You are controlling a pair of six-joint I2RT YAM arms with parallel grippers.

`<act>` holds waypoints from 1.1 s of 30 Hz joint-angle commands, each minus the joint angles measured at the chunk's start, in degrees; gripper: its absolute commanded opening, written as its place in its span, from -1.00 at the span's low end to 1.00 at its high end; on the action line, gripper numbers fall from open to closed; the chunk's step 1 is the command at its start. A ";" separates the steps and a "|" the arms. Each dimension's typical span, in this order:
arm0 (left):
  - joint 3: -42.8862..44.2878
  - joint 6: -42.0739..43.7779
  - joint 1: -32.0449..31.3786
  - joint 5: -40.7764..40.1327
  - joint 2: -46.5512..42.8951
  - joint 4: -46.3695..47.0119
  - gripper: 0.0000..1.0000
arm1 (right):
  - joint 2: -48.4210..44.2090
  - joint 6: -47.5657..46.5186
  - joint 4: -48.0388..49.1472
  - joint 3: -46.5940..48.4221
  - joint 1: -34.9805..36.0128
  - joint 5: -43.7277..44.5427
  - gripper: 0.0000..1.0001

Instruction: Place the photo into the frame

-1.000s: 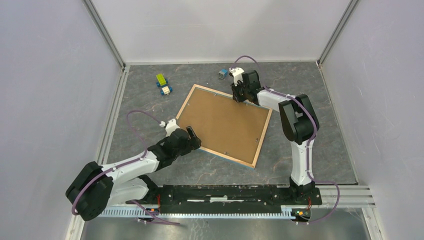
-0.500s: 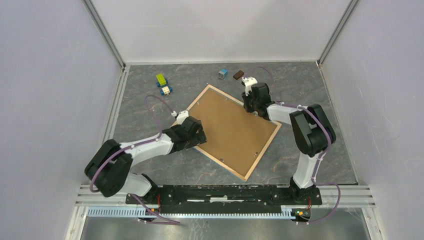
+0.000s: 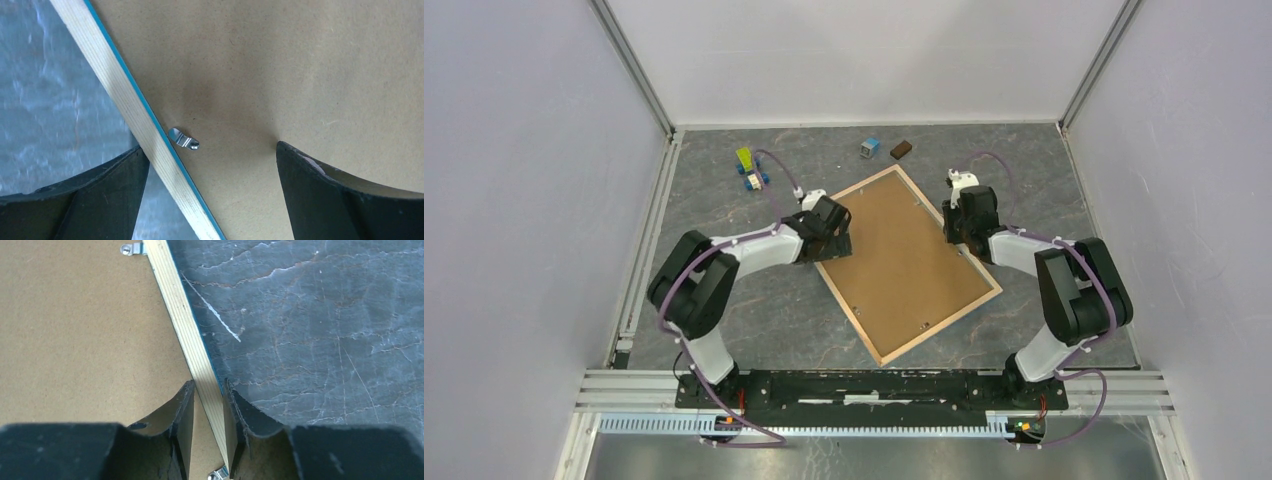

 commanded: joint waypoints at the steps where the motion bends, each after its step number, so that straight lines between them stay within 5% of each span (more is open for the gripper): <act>1: 8.72 7.66 2.60 -1.04 5.72 3.25 1.00 | 0.66 0.88 -8.28 -1.66 0.10 -5.68 -0.34; 7: 18.07 14.00 5.05 -2.05 11.58 2.02 1.00 | 0.28 -0.02 -9.86 -0.64 0.03 -9.00 -0.27; 12: 15.77 13.70 5.26 -0.98 7.62 1.60 1.00 | -3.35 -0.96 -13.19 -0.57 -0.03 -7.37 -0.19; 20: 3.76 6.88 5.27 -4.27 -5.87 -2.28 1.00 | -7.42 1.19 -9.75 -2.10 -1.94 1.73 0.41; 33: 6.82 -4.22 7.83 -1.15 -1.61 -3.20 1.00 | 3.34 3.53 3.06 0.29 -2.77 -7.70 0.28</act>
